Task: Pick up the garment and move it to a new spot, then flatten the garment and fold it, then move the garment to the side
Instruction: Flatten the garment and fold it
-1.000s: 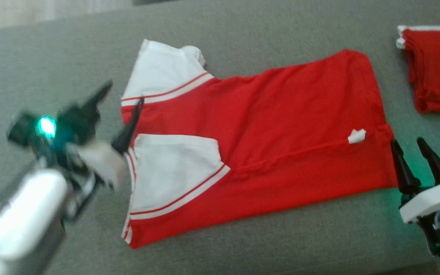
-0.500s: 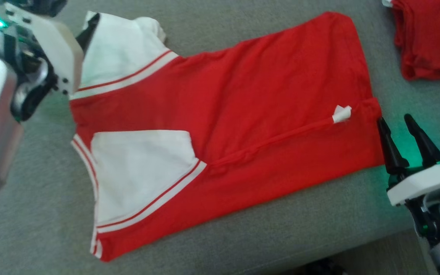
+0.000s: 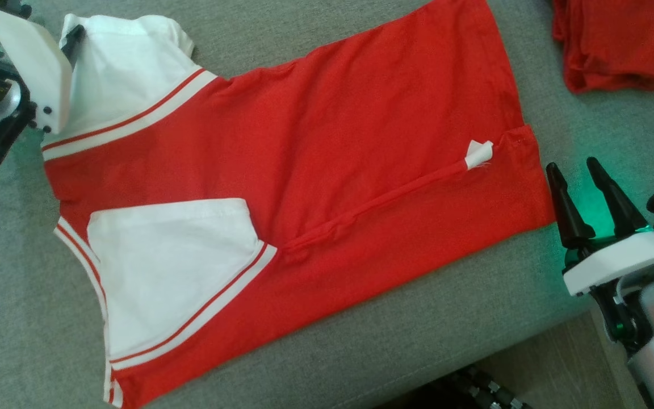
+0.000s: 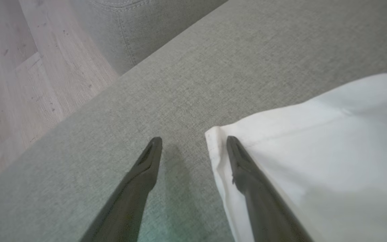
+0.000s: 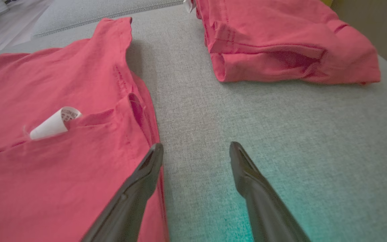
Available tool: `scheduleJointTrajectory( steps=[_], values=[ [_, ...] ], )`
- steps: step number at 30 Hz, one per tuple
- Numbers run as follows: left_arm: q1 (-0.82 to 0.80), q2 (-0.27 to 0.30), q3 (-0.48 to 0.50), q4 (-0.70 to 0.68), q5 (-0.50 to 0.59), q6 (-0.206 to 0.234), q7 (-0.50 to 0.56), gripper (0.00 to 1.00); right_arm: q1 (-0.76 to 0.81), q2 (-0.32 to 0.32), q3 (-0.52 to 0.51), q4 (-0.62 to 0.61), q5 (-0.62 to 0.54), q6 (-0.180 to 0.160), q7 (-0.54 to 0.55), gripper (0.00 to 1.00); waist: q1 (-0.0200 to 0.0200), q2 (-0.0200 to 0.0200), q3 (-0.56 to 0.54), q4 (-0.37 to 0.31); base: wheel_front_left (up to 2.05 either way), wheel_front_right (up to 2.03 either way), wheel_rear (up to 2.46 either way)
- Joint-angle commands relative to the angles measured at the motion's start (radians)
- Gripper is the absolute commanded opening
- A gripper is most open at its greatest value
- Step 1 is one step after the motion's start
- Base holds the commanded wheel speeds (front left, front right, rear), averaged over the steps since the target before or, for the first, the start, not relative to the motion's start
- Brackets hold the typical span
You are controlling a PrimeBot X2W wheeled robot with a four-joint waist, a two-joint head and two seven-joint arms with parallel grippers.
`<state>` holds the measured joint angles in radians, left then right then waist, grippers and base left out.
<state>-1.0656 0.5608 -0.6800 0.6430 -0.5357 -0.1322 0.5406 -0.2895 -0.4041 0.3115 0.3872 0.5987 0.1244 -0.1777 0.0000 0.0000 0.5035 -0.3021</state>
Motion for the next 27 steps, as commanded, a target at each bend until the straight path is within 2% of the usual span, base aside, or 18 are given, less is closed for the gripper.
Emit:
scheduleJointTrajectory(
  steps=[1,3,6,13,16,20,21,27],
  values=[
    [-0.033,0.041,0.016,-0.01,-0.016,0.002,0.009,0.91,0.001,-0.025,0.009,-0.013,0.009,0.006,-0.016,1.0,0.0,0.0,-0.001,-0.001,0.0,0.0,0.0],
    [-0.033,0.041,-0.003,-0.017,-0.037,0.002,0.012,0.0,0.0,-0.029,0.008,-0.009,0.012,0.006,-0.018,1.0,0.0,0.0,-0.001,0.0,0.0,0.0,0.0],
    [-0.035,0.044,-0.038,-0.041,-0.073,0.002,0.007,0.0,-0.007,-0.035,0.007,-0.005,0.014,0.006,-0.019,1.0,0.0,0.0,-0.004,0.009,0.0,0.0,0.0],
    [-0.066,0.056,-0.103,-0.079,-0.074,0.002,-0.141,0.0,-0.068,-0.08,0.031,-0.043,0.029,0.006,0.02,1.0,0.0,0.0,-0.028,0.053,0.0,0.0,0.0],
    [-0.075,0.047,-0.127,-0.092,-0.079,0.002,-0.196,0.0,-0.132,-0.111,0.062,-0.058,0.038,0.006,0.096,1.0,0.0,0.0,-0.046,0.08,0.0,0.0,0.0],
    [-0.092,0.035,-0.162,-0.113,-0.081,0.002,-0.243,0.0,-0.259,-0.144,0.125,-0.036,0.049,0.006,0.251,1.0,0.0,0.0,-0.063,0.115,0.0,0.0,0.0],
    [-0.092,0.035,-0.162,-0.113,-0.081,0.002,-0.243,0.0,-0.259,-0.144,0.125,-0.036,0.049,0.006,0.251,1.0,0.0,0.0,-0.063,0.115,0.0,0.0,0.0],
    [-0.126,0.026,-0.227,-0.167,-0.084,0.002,-0.263,0.0,-0.475,-0.165,0.199,0.101,-0.027,0.006,0.418,1.0,0.0,0.0,-0.066,0.166,0.0,0.0,0.0]
  ],
)
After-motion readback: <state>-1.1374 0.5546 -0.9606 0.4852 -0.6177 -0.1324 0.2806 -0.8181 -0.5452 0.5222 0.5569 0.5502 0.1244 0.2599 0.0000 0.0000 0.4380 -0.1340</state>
